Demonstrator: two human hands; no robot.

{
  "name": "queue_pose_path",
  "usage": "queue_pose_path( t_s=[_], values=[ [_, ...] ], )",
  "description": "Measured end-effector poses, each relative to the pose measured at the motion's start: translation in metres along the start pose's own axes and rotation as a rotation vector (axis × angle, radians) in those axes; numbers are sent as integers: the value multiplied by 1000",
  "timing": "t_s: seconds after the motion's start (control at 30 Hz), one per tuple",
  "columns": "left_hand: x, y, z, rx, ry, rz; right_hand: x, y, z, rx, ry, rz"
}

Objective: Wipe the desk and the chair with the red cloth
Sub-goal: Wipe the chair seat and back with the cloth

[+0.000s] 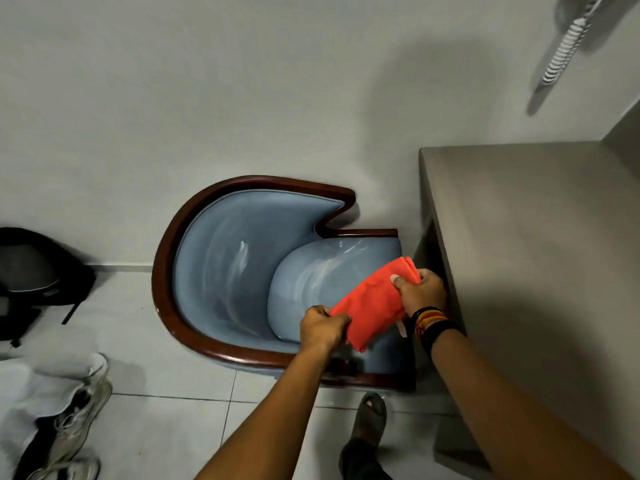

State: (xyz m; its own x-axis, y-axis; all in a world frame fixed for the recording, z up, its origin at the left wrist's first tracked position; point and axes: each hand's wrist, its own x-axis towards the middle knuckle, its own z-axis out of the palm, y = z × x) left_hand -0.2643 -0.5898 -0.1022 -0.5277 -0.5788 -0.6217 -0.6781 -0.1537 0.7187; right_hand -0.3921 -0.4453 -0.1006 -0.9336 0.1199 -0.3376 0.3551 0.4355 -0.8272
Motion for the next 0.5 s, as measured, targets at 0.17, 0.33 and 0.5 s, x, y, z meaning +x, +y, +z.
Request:
queue_pose_path(
  t_s=[0.17, 0.33, 0.5],
  values=[
    [64, 6, 18, 124, -79, -120, 63, 6, 59, -35, -17, 66],
    [131, -11, 44, 230, -224, -177, 129, 25, 111, -127, -70, 40],
    [186, -26, 57, 522, -214, 21, 179, 56, 164, -291, -97, -16]
  ],
)
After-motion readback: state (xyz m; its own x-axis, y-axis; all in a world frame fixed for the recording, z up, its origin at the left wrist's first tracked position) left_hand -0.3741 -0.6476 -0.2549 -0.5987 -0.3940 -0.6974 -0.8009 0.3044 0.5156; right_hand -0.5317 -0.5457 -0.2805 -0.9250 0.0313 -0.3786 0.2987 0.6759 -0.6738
